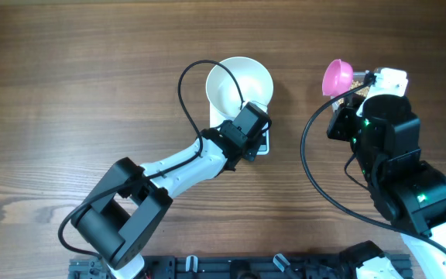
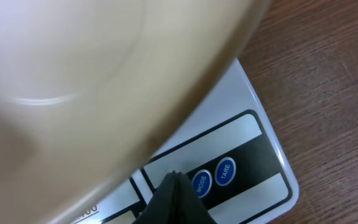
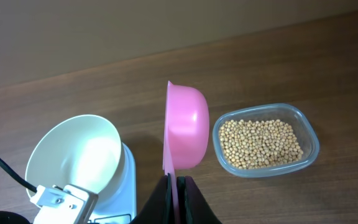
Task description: Scoop item into bowl and weigh 150g on scale
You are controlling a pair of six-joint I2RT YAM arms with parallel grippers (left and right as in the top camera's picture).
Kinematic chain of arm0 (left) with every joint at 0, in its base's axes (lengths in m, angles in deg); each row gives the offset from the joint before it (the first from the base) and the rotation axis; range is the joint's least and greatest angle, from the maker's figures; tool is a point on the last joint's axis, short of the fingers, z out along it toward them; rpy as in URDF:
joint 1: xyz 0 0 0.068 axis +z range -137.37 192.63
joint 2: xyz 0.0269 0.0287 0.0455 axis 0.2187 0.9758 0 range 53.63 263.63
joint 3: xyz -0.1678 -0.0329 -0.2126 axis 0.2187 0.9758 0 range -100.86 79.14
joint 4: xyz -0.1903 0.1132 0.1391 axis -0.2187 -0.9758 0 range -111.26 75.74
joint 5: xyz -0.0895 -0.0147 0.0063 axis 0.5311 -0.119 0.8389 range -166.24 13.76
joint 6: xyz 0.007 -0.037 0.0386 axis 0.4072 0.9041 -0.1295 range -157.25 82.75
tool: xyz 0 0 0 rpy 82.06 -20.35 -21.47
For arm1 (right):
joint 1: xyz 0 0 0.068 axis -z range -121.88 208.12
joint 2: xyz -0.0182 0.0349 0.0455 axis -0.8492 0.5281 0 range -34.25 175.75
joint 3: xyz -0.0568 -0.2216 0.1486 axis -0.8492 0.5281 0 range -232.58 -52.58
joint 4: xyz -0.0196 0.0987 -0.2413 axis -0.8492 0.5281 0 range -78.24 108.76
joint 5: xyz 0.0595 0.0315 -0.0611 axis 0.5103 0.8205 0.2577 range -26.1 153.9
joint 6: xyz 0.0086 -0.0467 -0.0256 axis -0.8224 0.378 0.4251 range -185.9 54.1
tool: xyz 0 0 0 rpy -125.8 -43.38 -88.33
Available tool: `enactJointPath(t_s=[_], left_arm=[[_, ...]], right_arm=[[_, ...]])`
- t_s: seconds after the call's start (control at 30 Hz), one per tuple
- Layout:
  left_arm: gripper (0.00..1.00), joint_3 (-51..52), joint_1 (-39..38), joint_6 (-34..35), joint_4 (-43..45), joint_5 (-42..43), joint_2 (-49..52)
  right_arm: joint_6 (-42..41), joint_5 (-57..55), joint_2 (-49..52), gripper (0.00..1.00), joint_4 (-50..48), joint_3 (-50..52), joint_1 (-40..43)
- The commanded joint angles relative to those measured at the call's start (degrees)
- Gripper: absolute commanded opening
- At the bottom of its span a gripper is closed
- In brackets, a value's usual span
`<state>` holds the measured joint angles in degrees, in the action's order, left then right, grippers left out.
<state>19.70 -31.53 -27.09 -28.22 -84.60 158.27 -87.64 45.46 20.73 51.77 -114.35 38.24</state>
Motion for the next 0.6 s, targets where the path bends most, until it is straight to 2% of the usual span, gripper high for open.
enactJointPath(t_s=[0.0,0.57], left_arm=[[0.04,-1.0,-0.2,0.8,-0.1,1.1,0.9],[0.04,-1.0,-0.2,0.7,-1.0,1.0,3.8]], right_arm=[[0.7,0.4,-0.1,0.04,-0.2,-1.8,0.3],[0.8,0.4,-0.1,0.04,-0.1,-1.8,0.3]])
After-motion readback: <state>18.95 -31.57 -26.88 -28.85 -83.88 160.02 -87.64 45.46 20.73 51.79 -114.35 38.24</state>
